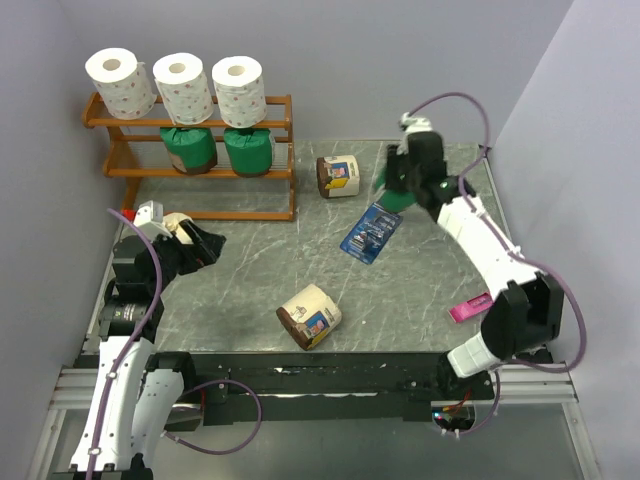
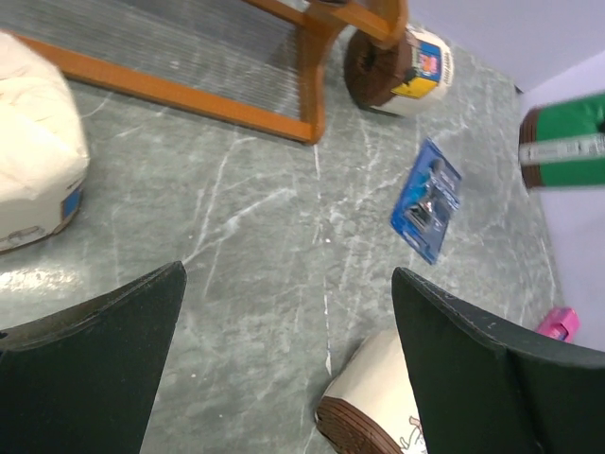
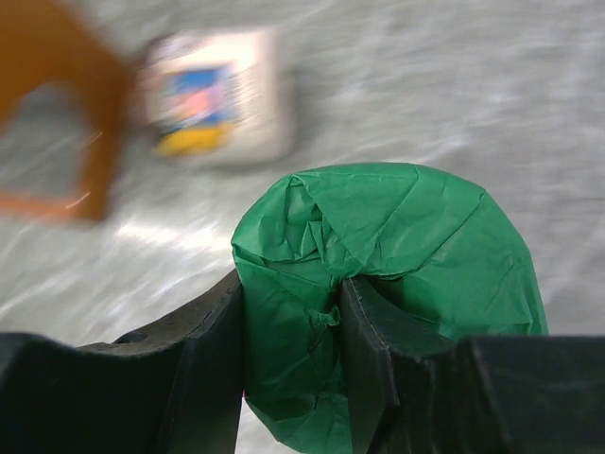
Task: Place and organize the paper towels onto the shelf
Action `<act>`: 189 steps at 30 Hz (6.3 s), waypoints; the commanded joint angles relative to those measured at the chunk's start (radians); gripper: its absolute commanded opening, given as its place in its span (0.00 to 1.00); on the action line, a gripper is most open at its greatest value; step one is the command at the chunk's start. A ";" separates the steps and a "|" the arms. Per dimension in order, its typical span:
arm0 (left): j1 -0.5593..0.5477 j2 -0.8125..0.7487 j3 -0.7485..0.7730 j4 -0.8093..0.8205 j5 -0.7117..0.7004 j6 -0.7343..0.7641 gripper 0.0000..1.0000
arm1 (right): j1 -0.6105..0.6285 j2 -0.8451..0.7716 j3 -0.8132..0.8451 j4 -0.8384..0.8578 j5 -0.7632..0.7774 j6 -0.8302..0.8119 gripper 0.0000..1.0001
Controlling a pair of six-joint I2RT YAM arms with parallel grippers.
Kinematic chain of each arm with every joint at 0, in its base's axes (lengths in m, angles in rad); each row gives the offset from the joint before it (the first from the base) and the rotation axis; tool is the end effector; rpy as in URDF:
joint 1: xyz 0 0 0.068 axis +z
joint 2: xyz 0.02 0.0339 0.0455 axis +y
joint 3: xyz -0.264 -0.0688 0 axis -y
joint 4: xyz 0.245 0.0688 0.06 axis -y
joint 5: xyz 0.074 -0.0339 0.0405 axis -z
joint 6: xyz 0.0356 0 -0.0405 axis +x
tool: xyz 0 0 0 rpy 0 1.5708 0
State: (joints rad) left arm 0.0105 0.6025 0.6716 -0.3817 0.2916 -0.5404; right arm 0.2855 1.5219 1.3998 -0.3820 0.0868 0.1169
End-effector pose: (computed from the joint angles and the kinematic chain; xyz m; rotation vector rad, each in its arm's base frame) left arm 0.1457 -0.0087 0.3066 -0.3229 1.8924 -0.6343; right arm 0.3400 0.0966 0.3540 -0.1218 2.0730 0.1566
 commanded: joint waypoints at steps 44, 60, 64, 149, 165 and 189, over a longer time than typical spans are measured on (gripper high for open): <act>0.023 -0.081 0.056 -0.121 -0.413 -0.121 0.96 | 0.808 0.500 0.416 0.012 0.163 -0.017 0.64; 0.009 0.117 0.048 -0.028 -0.026 -0.124 0.95 | 0.808 0.025 0.007 0.077 0.183 -0.008 0.69; -0.059 0.226 0.033 0.010 -0.049 -0.158 0.95 | 0.808 -0.139 -0.134 0.094 0.199 0.050 0.69; 0.384 0.790 0.755 -0.039 -0.376 -0.170 0.48 | 0.808 -0.712 -0.505 0.158 0.288 0.026 0.71; 0.391 1.080 1.028 -0.059 -0.336 -0.156 0.47 | 0.810 -0.648 -0.460 0.173 0.304 0.009 0.71; 0.391 1.186 1.152 -0.049 -0.284 -0.159 0.65 | 0.808 -0.595 -0.413 0.172 0.315 -0.008 0.71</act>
State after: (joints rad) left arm 0.4026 1.7851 1.7508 -0.4877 -0.0292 -0.6956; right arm 1.0950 0.9257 0.9333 -0.2356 0.3779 0.1154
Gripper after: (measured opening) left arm 0.661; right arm 0.711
